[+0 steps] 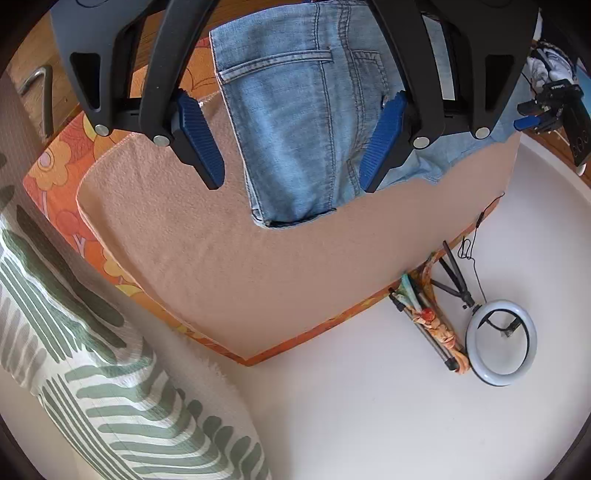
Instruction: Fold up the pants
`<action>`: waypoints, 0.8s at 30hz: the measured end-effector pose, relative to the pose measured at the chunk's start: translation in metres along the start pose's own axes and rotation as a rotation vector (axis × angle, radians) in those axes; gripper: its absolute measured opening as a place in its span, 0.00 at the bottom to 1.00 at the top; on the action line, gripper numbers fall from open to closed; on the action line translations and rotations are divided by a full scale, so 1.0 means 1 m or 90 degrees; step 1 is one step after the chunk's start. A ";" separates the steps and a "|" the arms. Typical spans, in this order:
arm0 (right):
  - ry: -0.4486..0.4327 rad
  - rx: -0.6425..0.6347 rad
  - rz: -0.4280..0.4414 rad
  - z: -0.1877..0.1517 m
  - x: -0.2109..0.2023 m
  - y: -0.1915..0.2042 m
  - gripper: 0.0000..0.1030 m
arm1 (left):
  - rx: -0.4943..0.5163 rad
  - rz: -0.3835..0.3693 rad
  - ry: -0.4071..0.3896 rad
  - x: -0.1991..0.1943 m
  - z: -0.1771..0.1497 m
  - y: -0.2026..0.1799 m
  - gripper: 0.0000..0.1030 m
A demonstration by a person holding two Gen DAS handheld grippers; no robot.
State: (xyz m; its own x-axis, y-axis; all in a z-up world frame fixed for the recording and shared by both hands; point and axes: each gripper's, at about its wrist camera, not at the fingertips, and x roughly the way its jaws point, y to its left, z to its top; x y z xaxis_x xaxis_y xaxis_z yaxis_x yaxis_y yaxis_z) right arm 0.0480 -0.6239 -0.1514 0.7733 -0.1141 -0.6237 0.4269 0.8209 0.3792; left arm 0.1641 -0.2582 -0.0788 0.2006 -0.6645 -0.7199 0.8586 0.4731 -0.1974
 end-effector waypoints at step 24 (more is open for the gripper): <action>0.244 -0.372 0.086 -0.039 0.191 0.215 0.76 | -0.426 0.438 -0.099 -0.152 -0.256 0.184 0.34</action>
State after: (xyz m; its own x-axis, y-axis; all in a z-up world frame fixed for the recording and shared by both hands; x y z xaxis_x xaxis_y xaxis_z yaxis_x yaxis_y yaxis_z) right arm 0.2693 -0.4478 -0.2158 0.5365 0.1263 -0.8344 -0.0647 0.9920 0.1086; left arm 0.1708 0.0775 -0.1762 0.6596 -0.1663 -0.7330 0.0947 0.9858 -0.1384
